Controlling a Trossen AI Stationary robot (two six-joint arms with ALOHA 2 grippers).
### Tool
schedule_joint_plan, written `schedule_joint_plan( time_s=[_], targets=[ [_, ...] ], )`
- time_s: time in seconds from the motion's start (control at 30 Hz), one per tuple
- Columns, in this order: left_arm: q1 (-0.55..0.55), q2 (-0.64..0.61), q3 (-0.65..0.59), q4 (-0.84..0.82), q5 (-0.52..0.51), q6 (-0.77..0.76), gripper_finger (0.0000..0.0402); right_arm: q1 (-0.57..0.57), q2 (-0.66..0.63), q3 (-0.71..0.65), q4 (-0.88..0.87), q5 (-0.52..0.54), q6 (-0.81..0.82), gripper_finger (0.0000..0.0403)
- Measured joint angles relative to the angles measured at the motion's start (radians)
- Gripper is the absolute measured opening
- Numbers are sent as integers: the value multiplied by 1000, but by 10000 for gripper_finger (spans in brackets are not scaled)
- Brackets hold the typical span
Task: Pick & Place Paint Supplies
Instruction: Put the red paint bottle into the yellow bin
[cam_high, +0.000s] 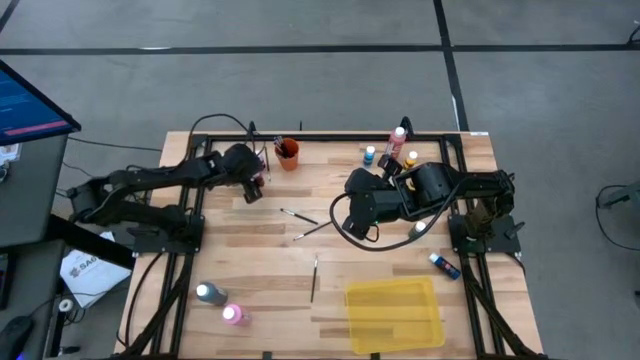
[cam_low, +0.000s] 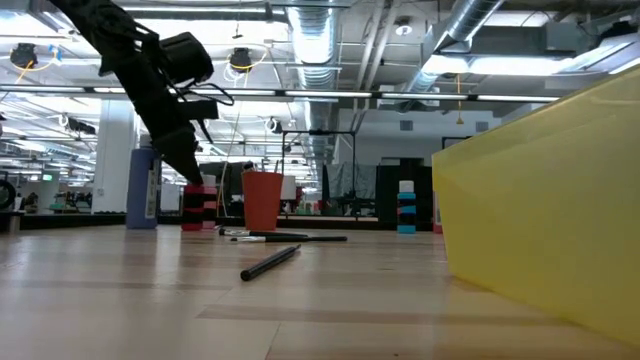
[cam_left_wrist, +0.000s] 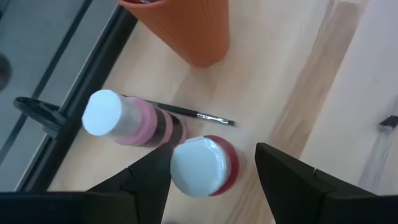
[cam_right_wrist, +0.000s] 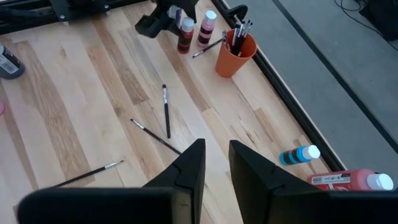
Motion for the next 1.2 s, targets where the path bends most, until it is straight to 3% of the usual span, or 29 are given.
schedule_joint_plan(
  time_s=[0.2, 0.47, 0.7, 0.93, 1.07, 1.2],
  targets=[
    [-1, 3, 0, 3, 19, 0, 204, 0, 0, 0, 0, 0, 7, 68],
    [-2, 1, 2, 14, 45, -26, 93, 0, 0, 0, 0, 0, 8, 68],
    [-28, -11, 14, -3, 46, -90, 91, 1, 0, 0, 0, 0, 19, 68],
    [-166, -105, 129, 9, 96, -276, 91, 15, 0, 0, 0, 0, 79, 68],
    [-292, -134, 208, 18, 196, -371, 91, 20, 0, 0, 0, 0, 69, 68],
    [-448, -128, 269, 58, 180, -399, 91, 14, -9, -1, 0, -1, 29, 68]
  ],
)
